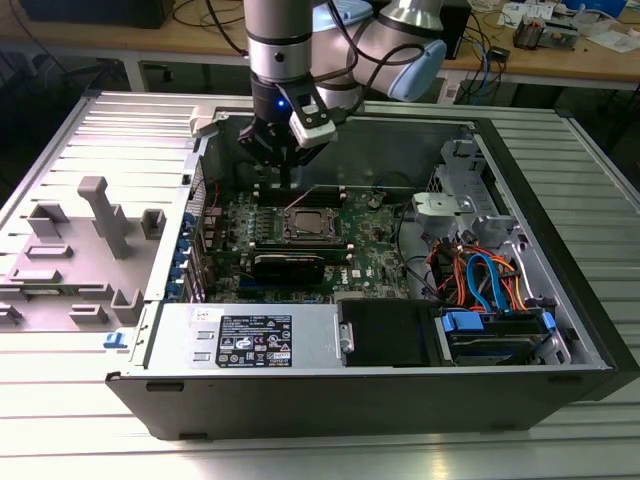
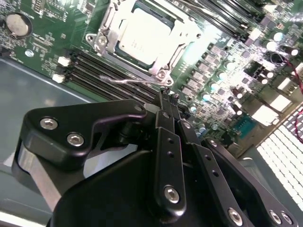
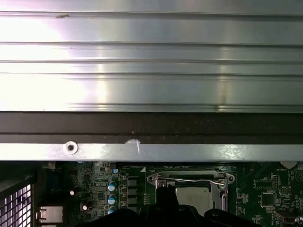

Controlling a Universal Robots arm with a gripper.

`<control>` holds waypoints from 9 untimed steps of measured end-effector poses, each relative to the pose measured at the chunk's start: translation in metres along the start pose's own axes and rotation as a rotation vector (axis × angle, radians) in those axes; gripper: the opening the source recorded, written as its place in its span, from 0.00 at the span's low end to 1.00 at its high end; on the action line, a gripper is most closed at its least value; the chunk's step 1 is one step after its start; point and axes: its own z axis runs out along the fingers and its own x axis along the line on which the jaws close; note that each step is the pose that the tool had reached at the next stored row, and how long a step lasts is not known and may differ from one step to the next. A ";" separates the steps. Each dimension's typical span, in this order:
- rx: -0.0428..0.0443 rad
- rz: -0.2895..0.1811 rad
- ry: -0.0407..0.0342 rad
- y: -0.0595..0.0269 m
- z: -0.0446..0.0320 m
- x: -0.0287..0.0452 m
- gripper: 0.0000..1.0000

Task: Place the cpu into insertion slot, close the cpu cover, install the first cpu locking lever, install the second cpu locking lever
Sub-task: 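Install the first cpu locking lever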

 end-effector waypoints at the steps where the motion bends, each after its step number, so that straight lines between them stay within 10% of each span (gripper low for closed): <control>1: 0.0000 0.000 0.0000 0.0000 0.0000 -0.0001 0.11; 9: 0.0000 0.000 0.0000 0.0000 0.0010 -0.0028 0.11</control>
